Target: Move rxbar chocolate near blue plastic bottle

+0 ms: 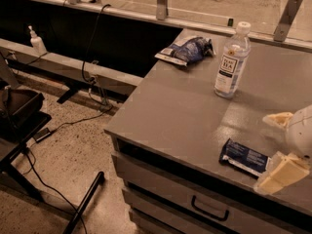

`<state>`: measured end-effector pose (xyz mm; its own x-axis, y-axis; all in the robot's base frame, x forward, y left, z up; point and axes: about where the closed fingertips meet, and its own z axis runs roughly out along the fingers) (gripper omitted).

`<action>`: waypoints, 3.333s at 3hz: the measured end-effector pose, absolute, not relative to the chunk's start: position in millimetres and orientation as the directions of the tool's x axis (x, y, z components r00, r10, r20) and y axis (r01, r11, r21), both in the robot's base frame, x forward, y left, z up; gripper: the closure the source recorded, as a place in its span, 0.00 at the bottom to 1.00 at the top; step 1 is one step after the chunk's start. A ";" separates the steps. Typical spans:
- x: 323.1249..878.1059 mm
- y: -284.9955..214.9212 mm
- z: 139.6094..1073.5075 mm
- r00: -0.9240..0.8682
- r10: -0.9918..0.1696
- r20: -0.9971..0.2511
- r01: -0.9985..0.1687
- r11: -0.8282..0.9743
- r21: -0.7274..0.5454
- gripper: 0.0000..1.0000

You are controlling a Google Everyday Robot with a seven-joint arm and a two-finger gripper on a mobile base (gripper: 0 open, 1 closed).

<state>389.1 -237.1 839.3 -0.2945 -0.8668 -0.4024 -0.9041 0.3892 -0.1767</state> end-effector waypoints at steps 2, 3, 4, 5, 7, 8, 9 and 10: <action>385.0 -225.0 829.3 -0.301 -0.867 -0.396 -0.913 0.382 -0.143 0.58; 384.7 -223.2 829.0 -0.302 -0.869 -0.393 -0.917 0.378 -0.131 0.77; 384.7 -223.2 829.7 -0.302 -0.869 -0.393 -0.917 0.378 -0.131 0.99; 408.8 -232.6 851.1 -0.315 -0.863 -0.396 -0.907 0.396 -0.142 1.00; 503.2 -276.8 904.7 -0.367 -0.844 -0.391 -0.852 0.474 -0.224 1.00; 516.4 -298.2 905.5 -0.404 -0.835 -0.373 -0.829 0.506 -0.237 1.00; 521.4 -311.0 899.1 -0.427 -0.828 -0.364 -0.818 0.525 -0.236 1.00; 523.2 -305.5 877.8 -0.433 -0.824 -0.366 -0.825 0.525 -0.207 0.99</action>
Offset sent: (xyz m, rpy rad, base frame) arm -0.0050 0.0167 -0.0163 0.0098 0.0621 0.0124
